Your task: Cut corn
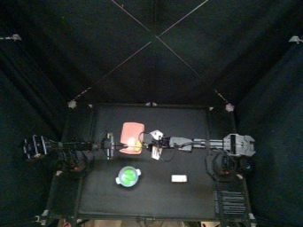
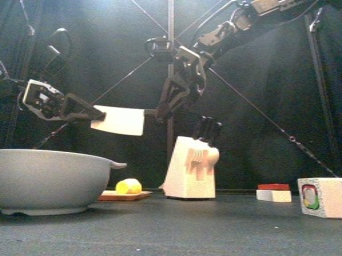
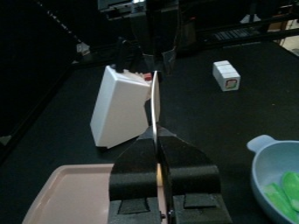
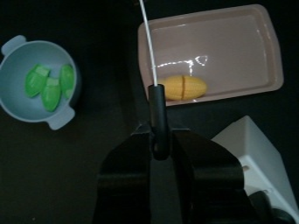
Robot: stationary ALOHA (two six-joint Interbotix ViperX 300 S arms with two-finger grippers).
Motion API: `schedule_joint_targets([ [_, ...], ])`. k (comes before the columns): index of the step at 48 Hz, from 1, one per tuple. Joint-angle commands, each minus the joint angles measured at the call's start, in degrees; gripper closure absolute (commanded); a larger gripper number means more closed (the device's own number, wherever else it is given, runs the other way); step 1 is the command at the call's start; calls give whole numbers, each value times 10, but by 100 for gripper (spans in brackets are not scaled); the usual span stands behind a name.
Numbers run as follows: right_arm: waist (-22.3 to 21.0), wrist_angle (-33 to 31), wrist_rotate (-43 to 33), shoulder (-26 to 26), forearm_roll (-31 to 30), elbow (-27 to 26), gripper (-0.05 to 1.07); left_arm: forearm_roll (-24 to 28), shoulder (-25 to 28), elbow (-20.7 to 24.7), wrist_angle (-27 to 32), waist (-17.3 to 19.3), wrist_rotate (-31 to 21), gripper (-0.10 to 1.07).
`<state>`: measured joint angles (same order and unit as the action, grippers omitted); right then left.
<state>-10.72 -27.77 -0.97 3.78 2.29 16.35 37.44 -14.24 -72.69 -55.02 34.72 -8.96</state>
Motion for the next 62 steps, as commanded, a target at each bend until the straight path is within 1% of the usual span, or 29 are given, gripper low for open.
schedule_joint_targets([
  [1,-1,4,-2,-10,3,-14,59,71,33,35,-8,36,-27,78],
  [4,-3,5,-2,-7,4,-14,59,105,62,57,-11,57,-52,78],
  [11,-4,4,-2,7,11,-17,59,148,131,98,-38,90,-86,78],
  [16,-4,4,-2,17,12,-18,59,174,169,117,-53,106,-90,78],
  [21,-4,4,-2,26,12,-22,59,197,189,128,-60,120,-95,78],
  [26,-4,4,-2,35,13,-27,59,213,186,120,-62,120,-97,78],
  [33,-4,3,-3,43,14,-33,59,214,167,108,-62,120,-96,78],
  [39,-4,2,-11,51,13,-38,59,214,162,104,-62,120,-96,78],
  [48,-4,-7,-13,64,9,-46,59,207,172,107,-62,120,-96,78],
  [62,-7,-9,-13,68,9,-43,59,207,192,112,-62,120,-96,78],
])
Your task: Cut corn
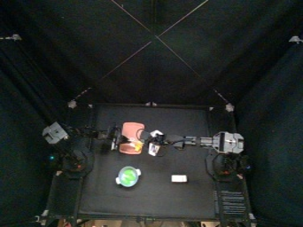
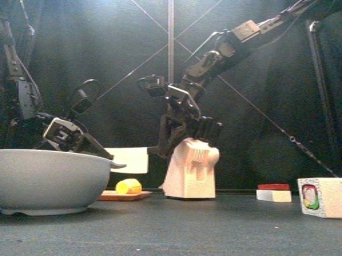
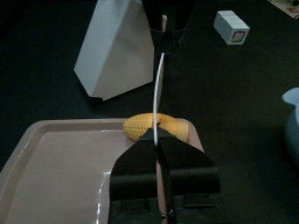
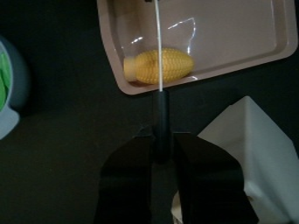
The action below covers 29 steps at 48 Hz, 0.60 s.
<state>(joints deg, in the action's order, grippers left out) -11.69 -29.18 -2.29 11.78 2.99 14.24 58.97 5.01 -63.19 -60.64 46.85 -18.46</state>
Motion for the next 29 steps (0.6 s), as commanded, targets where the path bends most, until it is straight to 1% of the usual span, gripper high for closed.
schedule_joint_targets([
  [1,2,5,0,-12,2,-22,59,-8,3,19,-6,-2,-1,78],
  [14,-3,5,0,-2,2,-25,59,-9,13,25,-6,-2,-1,78],
  [29,-7,5,0,-2,4,-25,59,-9,19,28,-6,-2,-1,78],
])
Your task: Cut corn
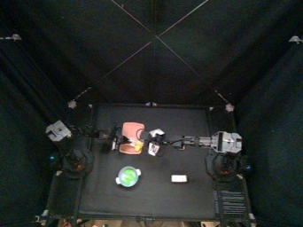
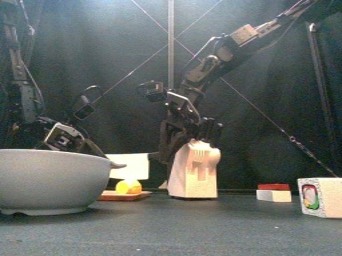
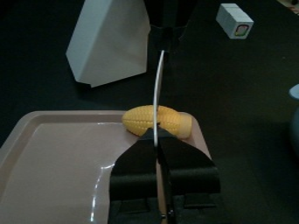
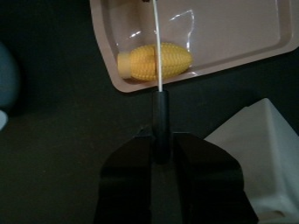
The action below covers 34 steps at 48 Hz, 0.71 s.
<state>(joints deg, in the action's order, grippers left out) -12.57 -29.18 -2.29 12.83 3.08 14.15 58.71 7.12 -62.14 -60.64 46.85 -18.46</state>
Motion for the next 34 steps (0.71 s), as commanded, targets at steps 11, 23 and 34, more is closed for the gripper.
schedule_joint_targets([
  [11,2,4,0,-8,4,-24,59,-6,6,18,-5,-2,-1,78],
  [23,3,5,0,-4,5,-25,59,-4,8,14,-4,-2,-1,78],
  [34,4,4,0,7,5,-26,59,-4,15,13,-1,-2,-1,78],
])
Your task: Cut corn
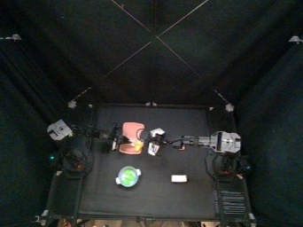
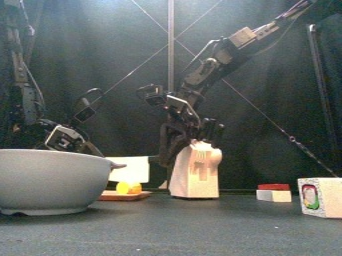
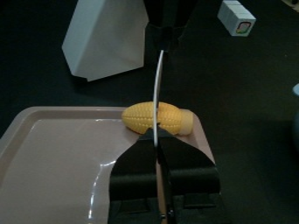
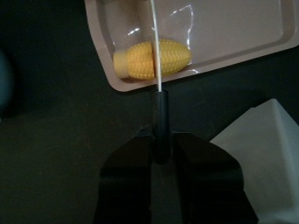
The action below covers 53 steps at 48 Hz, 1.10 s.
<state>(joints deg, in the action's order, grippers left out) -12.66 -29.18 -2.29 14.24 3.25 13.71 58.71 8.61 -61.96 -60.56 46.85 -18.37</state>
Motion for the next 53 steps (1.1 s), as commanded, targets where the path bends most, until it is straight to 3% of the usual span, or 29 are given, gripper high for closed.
schedule_joint_targets([
  [1,4,4,0,-7,4,-23,59,-4,1,12,-3,-2,-2,78],
  [53,5,7,0,33,4,-37,59,-4,25,16,-1,-2,-2,78],
])
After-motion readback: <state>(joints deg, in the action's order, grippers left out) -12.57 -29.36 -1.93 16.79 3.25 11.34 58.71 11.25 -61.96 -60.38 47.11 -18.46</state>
